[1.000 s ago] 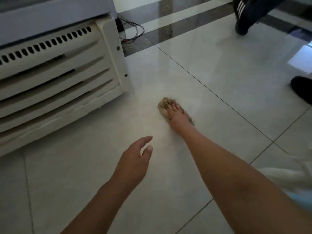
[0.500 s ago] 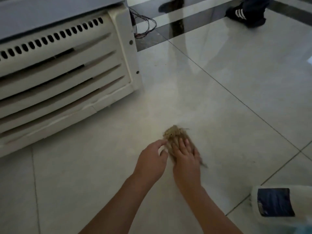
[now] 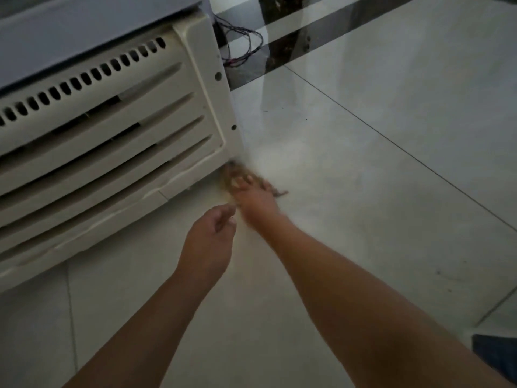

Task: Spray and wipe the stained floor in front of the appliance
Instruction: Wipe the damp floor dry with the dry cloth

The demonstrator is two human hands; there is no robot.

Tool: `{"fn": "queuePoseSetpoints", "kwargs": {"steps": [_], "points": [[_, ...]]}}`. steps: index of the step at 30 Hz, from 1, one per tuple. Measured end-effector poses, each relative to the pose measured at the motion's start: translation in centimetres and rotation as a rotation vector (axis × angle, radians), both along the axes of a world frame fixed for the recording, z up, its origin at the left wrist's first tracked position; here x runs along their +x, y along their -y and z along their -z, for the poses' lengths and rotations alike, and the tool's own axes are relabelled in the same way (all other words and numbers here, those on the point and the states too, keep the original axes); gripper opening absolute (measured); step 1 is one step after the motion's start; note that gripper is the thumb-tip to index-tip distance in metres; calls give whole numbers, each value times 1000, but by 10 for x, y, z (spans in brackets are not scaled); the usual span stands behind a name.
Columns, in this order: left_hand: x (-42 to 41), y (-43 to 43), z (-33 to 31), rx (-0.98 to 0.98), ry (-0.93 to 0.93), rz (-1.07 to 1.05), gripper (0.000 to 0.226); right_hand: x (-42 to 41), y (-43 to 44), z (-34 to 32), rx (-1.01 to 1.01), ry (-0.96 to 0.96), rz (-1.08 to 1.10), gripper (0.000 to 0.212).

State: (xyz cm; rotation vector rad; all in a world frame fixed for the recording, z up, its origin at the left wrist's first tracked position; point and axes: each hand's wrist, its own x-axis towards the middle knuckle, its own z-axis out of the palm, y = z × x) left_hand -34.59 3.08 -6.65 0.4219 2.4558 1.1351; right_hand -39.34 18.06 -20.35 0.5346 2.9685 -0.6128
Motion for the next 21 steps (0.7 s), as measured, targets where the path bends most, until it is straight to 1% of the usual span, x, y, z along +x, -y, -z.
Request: {"fn": "queuePoseSetpoints", "kwargs": {"steps": [2, 3, 5, 6, 7, 10, 11, 12, 13, 15, 17, 19, 20, 21], "points": [[7, -14, 7, 10, 10, -38, 28, -4, 44, 5, -45, 1, -171, 53], [10, -18, 9, 35, 20, -56, 25, -7, 48, 3, -65, 1, -228, 54], [13, -18, 8, 95, 23, -71, 24, -5, 26, 0, -65, -49, -320, 53], [15, -12, 5, 71, 25, -34, 24, 1, 0, 0, -40, -79, -273, 52], [18, -2, 2, 42, 22, 8, 24, 12, -33, -1, -33, -99, -130, 51], [21, 25, -5, 24, 32, 51, 30, 67, -154, 0, 7, -119, 448, 47], [22, 26, -2, 28, 42, 50, 30, 84, -174, 0, 37, -67, 558, 47], [24, 28, 0, 27, 56, 49, 30, 95, -176, -4, 62, -7, 623, 49], [27, 26, 2, 31, 74, 40, 30, 96, -162, -4, 78, 1, 662, 53], [34, 20, 4, 21, 98, 52, 31, 98, -106, -9, 66, -48, 689, 60], [47, 8, 5, -3, 100, 110, 33, 111, -39, -5, -7, -79, 612, 60], [63, -10, 9, -23, 137, 166, 34, 144, 36, -5, -30, -102, 490, 57], [74, -17, 12, -34, 171, 188, 35, 164, 67, -8, -77, -105, 427, 53], [85, -24, 14, -40, 197, 219, 35, 182, 79, -12, -105, -96, 381, 51]]}}
